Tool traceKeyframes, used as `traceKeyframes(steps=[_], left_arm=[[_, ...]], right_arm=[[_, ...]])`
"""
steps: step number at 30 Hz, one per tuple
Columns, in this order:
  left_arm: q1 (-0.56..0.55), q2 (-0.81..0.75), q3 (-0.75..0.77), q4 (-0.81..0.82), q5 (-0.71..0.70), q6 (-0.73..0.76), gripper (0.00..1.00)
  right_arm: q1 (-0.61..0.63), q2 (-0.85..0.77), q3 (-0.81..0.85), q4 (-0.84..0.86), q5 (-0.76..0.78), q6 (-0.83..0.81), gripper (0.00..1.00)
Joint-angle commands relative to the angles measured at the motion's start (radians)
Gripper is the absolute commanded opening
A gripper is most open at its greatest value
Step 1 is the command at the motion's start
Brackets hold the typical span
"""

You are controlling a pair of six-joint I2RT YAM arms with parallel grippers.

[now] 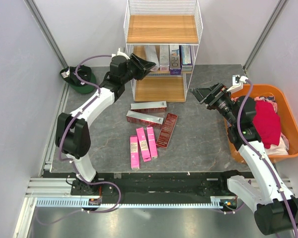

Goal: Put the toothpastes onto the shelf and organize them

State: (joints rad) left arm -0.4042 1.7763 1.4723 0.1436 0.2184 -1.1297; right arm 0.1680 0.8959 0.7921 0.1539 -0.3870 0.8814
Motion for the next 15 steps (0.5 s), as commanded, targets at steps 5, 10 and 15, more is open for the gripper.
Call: traceKeyframes(steps=[5,10,15], left_arm=[[0.008,0.025,0.115,-0.085,0.013,0.031,0.86],[0.007,-0.026,0.12,-0.219,-0.017,0.119,0.98],[0.007,-0.092,0.088,-0.265,-0.021,0.194,1.0]], right_arm=[[0.004,-0.008,0.002,0.01,-0.006,-0.024,0.98],[0.004,-0.005,0.002,0.009,-0.006,-0.027,0.98],[0.004,-0.002,0.004,0.009,-0.009,-0.03,0.98]])
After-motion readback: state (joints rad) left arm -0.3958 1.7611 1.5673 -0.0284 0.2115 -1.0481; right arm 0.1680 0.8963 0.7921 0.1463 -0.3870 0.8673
